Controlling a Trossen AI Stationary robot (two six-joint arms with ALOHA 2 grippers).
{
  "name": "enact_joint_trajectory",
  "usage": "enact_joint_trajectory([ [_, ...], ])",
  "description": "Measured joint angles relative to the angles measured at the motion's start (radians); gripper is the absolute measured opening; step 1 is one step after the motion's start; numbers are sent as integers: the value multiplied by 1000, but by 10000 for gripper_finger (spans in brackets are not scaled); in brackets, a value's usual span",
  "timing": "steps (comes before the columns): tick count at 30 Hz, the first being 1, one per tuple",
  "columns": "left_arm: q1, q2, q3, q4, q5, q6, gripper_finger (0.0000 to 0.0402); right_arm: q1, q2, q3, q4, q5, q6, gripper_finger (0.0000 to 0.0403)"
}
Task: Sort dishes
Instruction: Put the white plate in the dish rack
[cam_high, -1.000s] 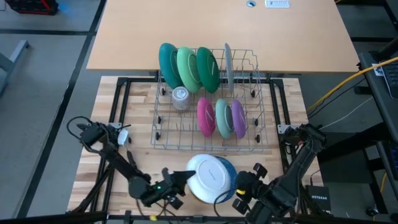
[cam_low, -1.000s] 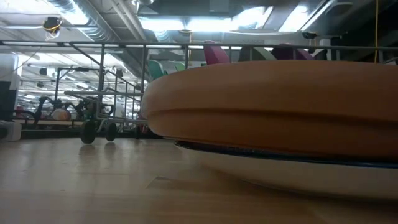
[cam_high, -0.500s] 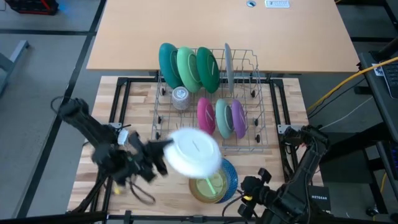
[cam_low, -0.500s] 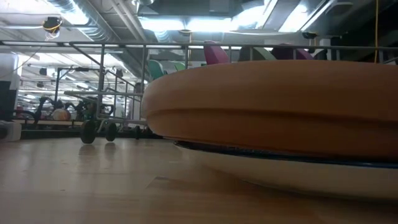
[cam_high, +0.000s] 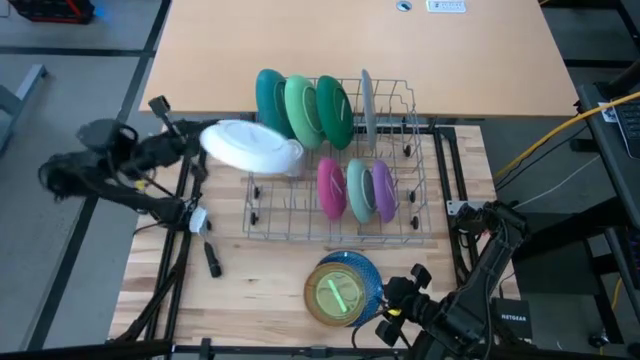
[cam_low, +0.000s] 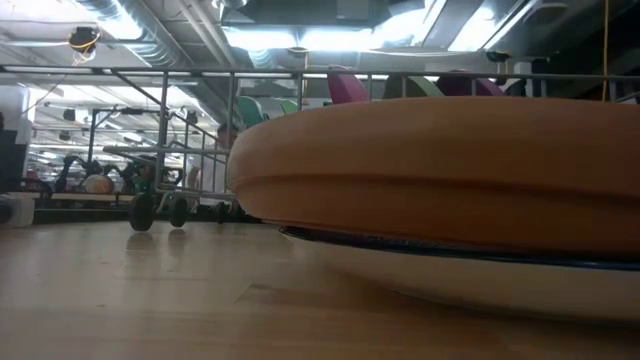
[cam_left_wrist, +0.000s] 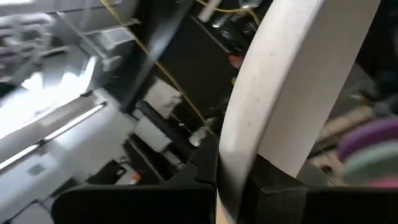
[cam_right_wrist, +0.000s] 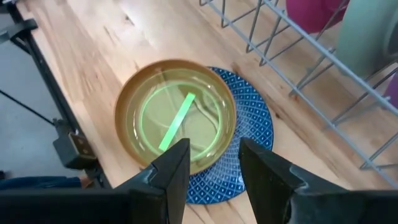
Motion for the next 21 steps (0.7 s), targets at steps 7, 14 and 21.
enact_joint_trajectory([
  [7,284,-21,-1,-295,496,-4,10,-41,0,0,-4,0,-30,144],
  [14,371,169,-3,-300,613,56,10,-100,0,0,-11,1,-75,144],
  [21,407,323,-3,-299,675,202,10,-133,0,0,-11,-1,-135,144],
])
